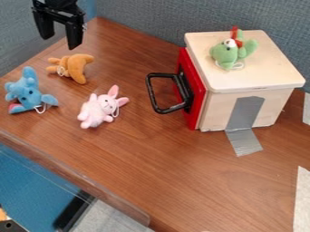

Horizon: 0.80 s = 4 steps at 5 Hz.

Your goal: Move the blue elephant to the bottom middle side of table

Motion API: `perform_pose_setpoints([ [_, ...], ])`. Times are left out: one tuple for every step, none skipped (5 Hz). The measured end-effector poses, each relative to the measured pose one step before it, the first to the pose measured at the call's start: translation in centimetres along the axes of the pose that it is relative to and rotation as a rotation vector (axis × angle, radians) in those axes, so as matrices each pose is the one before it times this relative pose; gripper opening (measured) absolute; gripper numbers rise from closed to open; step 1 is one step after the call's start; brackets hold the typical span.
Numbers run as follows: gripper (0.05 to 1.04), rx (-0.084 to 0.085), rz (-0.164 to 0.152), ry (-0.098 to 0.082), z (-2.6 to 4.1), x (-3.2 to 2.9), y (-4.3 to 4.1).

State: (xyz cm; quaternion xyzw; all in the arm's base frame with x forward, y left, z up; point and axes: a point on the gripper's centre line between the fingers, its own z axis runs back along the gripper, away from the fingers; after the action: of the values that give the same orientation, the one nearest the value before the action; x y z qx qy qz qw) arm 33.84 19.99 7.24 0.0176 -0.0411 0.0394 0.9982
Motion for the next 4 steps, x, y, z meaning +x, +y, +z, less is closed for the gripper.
perform_pose_setpoints([
  [1.000, -0.0305, -0.0037, 0.0464, -1.760, -0.786, -0.361],
  [1.000, -0.0812, 0.0210, 0.0307, -0.684, -3.269, 0.643],
  [1.000, -0.0109, 0.0020, -0.0331, 0.984, -2.969, 1.065],
  [1.000, 0.0117, -0.0371, 0.0122, -0.908, -1.715, 0.353],
])
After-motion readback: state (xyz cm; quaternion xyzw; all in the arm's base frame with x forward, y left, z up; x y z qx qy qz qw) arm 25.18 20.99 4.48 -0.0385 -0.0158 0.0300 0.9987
